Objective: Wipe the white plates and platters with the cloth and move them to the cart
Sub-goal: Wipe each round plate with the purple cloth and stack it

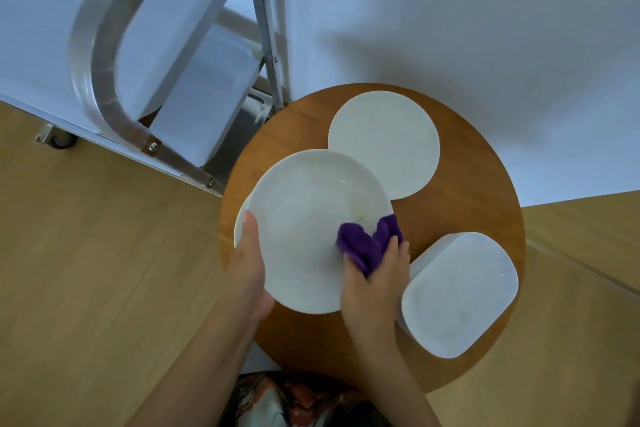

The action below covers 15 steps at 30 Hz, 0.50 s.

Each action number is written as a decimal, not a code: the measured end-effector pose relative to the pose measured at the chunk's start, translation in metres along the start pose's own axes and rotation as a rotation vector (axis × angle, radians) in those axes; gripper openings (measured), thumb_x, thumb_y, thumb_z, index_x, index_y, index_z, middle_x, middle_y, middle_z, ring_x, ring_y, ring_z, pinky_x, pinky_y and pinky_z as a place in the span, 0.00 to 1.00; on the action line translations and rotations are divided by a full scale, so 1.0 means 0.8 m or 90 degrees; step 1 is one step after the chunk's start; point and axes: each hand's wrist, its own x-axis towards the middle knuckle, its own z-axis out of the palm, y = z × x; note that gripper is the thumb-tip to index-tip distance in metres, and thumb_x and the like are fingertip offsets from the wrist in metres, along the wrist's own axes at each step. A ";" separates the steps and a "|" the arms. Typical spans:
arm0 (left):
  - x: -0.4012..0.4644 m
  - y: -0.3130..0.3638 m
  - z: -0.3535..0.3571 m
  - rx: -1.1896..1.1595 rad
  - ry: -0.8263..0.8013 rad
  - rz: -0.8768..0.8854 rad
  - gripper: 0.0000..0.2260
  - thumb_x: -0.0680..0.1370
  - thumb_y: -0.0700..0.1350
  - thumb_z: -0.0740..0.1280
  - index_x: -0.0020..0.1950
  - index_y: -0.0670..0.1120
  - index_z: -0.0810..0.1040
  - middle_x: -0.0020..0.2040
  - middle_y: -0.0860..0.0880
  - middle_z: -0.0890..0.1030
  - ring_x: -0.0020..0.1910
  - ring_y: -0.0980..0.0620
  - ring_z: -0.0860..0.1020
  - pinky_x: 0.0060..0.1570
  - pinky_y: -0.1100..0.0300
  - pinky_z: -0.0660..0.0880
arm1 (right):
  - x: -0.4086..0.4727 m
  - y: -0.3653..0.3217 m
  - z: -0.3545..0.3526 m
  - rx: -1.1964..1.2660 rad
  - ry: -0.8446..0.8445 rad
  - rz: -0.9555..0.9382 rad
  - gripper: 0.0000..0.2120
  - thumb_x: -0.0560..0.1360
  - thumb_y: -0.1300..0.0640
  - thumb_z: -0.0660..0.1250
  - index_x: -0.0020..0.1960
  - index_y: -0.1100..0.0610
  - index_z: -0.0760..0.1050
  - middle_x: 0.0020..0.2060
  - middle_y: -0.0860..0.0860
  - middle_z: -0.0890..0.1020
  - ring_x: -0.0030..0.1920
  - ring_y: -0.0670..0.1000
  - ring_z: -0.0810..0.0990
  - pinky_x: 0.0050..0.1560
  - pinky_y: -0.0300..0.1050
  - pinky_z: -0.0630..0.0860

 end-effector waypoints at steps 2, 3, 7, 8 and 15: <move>-0.007 -0.011 0.003 -0.007 0.014 0.000 0.40 0.56 0.75 0.60 0.65 0.60 0.70 0.58 0.51 0.80 0.57 0.46 0.79 0.46 0.49 0.79 | 0.008 -0.017 0.017 -0.172 0.003 0.078 0.38 0.78 0.48 0.62 0.77 0.58 0.42 0.77 0.55 0.44 0.76 0.56 0.42 0.73 0.53 0.44; -0.012 -0.017 0.005 -0.016 0.011 0.007 0.39 0.56 0.75 0.62 0.64 0.60 0.72 0.57 0.51 0.82 0.56 0.46 0.80 0.46 0.50 0.79 | 0.010 -0.025 0.025 -0.214 0.004 0.082 0.38 0.79 0.46 0.58 0.76 0.59 0.39 0.76 0.56 0.41 0.75 0.56 0.39 0.73 0.53 0.40; -0.031 -0.031 0.014 -0.032 0.017 0.034 0.24 0.62 0.71 0.60 0.50 0.60 0.80 0.49 0.51 0.85 0.47 0.51 0.83 0.40 0.55 0.80 | 0.026 -0.063 0.047 -0.220 0.041 0.031 0.36 0.80 0.45 0.51 0.75 0.62 0.34 0.76 0.58 0.39 0.75 0.55 0.37 0.72 0.50 0.36; -0.035 -0.032 0.016 -0.030 0.019 0.037 0.24 0.63 0.69 0.60 0.50 0.59 0.80 0.47 0.52 0.85 0.45 0.52 0.83 0.37 0.57 0.80 | 0.032 -0.072 0.051 -0.214 0.050 0.009 0.36 0.80 0.45 0.51 0.75 0.62 0.34 0.76 0.58 0.39 0.75 0.55 0.37 0.72 0.50 0.36; -0.037 0.008 0.025 -0.013 0.001 0.091 0.40 0.60 0.72 0.59 0.66 0.51 0.73 0.60 0.44 0.79 0.61 0.43 0.77 0.59 0.41 0.73 | 0.020 -0.070 0.061 -0.177 -0.111 -0.378 0.38 0.74 0.38 0.51 0.77 0.54 0.42 0.77 0.50 0.46 0.72 0.41 0.38 0.67 0.35 0.29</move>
